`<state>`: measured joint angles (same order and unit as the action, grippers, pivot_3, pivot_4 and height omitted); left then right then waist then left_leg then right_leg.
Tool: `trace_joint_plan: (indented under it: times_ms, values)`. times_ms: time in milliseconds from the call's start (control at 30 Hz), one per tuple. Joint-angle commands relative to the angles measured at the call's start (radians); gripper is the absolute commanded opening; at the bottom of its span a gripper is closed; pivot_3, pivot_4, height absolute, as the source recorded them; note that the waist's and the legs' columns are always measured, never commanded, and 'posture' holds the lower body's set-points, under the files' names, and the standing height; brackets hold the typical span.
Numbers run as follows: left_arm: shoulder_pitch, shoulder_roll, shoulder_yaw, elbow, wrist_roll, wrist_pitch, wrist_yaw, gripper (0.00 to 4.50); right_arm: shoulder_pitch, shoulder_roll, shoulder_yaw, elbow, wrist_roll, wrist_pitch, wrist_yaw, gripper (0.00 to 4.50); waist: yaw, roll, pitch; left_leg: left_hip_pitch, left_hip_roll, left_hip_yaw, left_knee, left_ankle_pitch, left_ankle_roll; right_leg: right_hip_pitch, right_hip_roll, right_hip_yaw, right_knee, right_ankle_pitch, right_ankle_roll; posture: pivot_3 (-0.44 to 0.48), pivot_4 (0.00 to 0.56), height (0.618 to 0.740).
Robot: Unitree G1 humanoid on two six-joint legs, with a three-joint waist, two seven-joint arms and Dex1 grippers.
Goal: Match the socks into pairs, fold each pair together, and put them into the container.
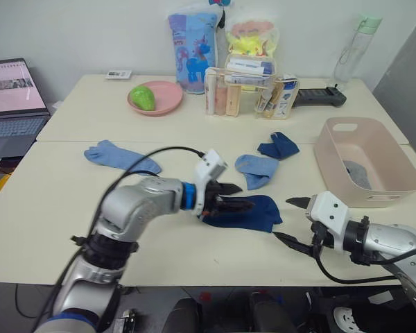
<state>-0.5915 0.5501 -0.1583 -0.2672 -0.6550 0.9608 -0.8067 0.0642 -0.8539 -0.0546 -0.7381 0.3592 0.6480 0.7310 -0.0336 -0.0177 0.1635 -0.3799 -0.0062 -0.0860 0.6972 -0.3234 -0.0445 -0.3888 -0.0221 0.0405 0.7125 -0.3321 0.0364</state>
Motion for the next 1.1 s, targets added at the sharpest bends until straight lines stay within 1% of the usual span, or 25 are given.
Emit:
trace_joint_plan:
  times_ms: [33, 100, 167, 233, 267, 367, 500, 667, 700, 767, 833, 967, 1033, 1100]
  values:
    - [0.063, 0.152, 0.020, -0.032, 0.096, -0.242, -0.192, 4.48, -0.004, -0.001, -0.023, -0.010, -0.011, -0.044, 0.007, 4.50, -0.001, 0.000, 0.000, 0.001, 0.000, 0.001, 0.000, 0.000, 0.000, 0.000, 0.000, 0.000, 0.000, 0.000, 0.000, 0.000, 0.150, 0.703]
    - [0.102, 0.231, -0.007, -0.007, 0.171, -0.374, -0.275, 4.48, -0.008, 0.000, 0.002, 0.002, -0.033, -0.069, 0.010, 4.50, 0.002, 0.001, 0.000, 0.001, 0.000, 0.001, 0.000, 0.000, 0.000, 0.000, 0.000, 0.000, 0.000, 0.000, 0.000, 0.000, 0.150, 0.703]
    - [0.135, 0.285, -0.031, 0.036, 0.257, -0.541, -0.352, 4.48, -0.012, -0.010, 0.046, 0.020, -0.078, -0.114, 0.022, 4.50, 0.007, 0.000, 0.000, 0.000, -0.001, 0.001, 0.000, 0.000, 0.000, 0.000, 0.000, 0.000, -0.001, 0.000, 0.000, 0.000, 0.150, 0.703]
    - [0.155, 0.317, -0.063, 0.090, 0.346, -0.707, -0.417, 4.48, -0.014, -0.043, 0.116, 0.057, -0.174, -0.210, 0.044, 4.50, 0.012, 0.000, 0.000, 0.000, -0.001, 0.000, 0.000, 0.000, 0.000, 0.001, -0.001, 0.000, -0.002, 0.000, 0.000, 0.000, 0.150, 0.703]
    - [0.161, 0.320, -0.078, 0.114, 0.393, -0.785, -0.422, 4.48, -0.014, -0.058, 0.148, 0.081, -0.219, -0.266, 0.057, 4.50, 0.015, 0.000, 0.000, -0.001, -0.002, 0.000, 0.000, 0.000, 0.001, 0.001, -0.001, 0.000, -0.003, 0.000, 0.000, 0.000, 0.150, 0.703]
    - [0.166, 0.295, -0.102, 0.198, 0.491, -1.016, -0.429, 4.48, -0.024, -0.067, 0.188, 0.131, -0.283, -0.371, 0.076, 4.50, 0.019, 0.000, 0.000, -0.001, -0.002, 0.001, 0.000, -0.002, 0.003, 0.001, -0.001, -0.001, -0.004, 0.000, 0.000, 0.000, 0.150, 0.703]
    - [0.144, 0.232, -0.136, 0.345, 0.598, -1.247, -0.402, 4.48, -0.064, -0.055, 0.223, 0.203, -0.343, -0.468, 0.091, 4.50, 0.017, 0.000, 0.000, -0.001, -0.001, 0.001, 0.000, -0.002, 0.003, 0.001, -0.001, -0.001, -0.003, 0.000, 0.000, 0.000, 0.150, 0.703]
    - [0.121, 0.168, -0.182, 0.504, 0.705, -1.433, -0.362, 4.48, -0.141, -0.024, 0.253, 0.279, -0.388, -0.529, 0.106, 4.50, 0.007, 0.000, 0.000, -0.001, -0.001, 0.001, 0.000, -0.002, 0.003, 0.000, -0.001, -0.001, -0.002, 0.000, 0.000, 0.000, 0.150, 0.703]
    - [0.116, 0.150, -0.191, 0.530, 0.712, -1.445, -0.359, 4.31, -0.158, -0.013, 0.261, 0.299, -0.397, -0.546, 0.105, 4.50, 0.007, 0.000, 0.000, 0.000, -0.001, 0.001, 0.000, -0.002, 0.003, 0.000, -0.001, -0.002, -0.002, 0.000, 0.000, 0.000, 0.150, 0.703]
    - [0.097, 0.118, -0.206, 0.582, 0.734, -1.490, -0.350, 3.87, -0.184, 0.014, 0.282, 0.335, -0.418, -0.594, 0.098, 4.09, 0.008, 0.001, -0.001, 0.000, -0.002, 0.002, 0.001, -0.002, 0.004, 0.001, -0.001, -0.002, -0.001, 0.000, 0.000, 0.000, 0.150, 0.703]
    - [0.080, 0.099, -0.210, 0.616, 0.751, -1.519, -0.341, 3.25, -0.198, 0.028, 0.299, 0.370, -0.449, -0.647, 0.098, 3.54, 0.011, 0.001, -0.001, 0.001, -0.002, 0.001, 0.001, -0.002, 0.004, 0.001, -0.001, -0.002, -0.001, 0.000, 0.000, 0.000, 0.150, 0.703]
    - [0.047, 0.078, -0.212, 0.662, 0.764, -1.560, -0.335, 1.97, -0.215, 0.046, 0.324, 0.430, -0.485, -0.732, 0.104, 2.12, 0.011, 0.001, -0.001, 0.001, -0.003, 0.002, 0.001, -0.002, 0.004, 0.001, -0.001, -0.003, 0.000, 0.000, 0.000, 0.000, 0.150, 0.703]
    - [0.043, 0.079, -0.210, 0.659, 0.739, -1.557, -0.362, 1.34, -0.213, 0.049, 0.320, 0.435, -0.471, -0.752, 0.119, 1.39, 0.008, 0.001, -0.001, 0.001, -0.002, 0.002, 0.001, -0.002, 0.004, 0.001, -0.001, -0.003, 0.000, 0.000, 0.000, 0.000, 0.150, 0.703]
    - [0.053, 0.083, -0.207, 0.633, 0.680, -1.510, -0.419, 0.71, -0.212, 0.050, 0.317, 0.440, -0.466, -0.767, 0.128, 0.68, 0.005, 0.001, -0.001, 0.001, -0.002, 0.002, 0.001, -0.002, 0.004, 0.000, 0.000, -0.003, 0.001, 0.000, 0.000, 0.000, 0.150, 0.703]
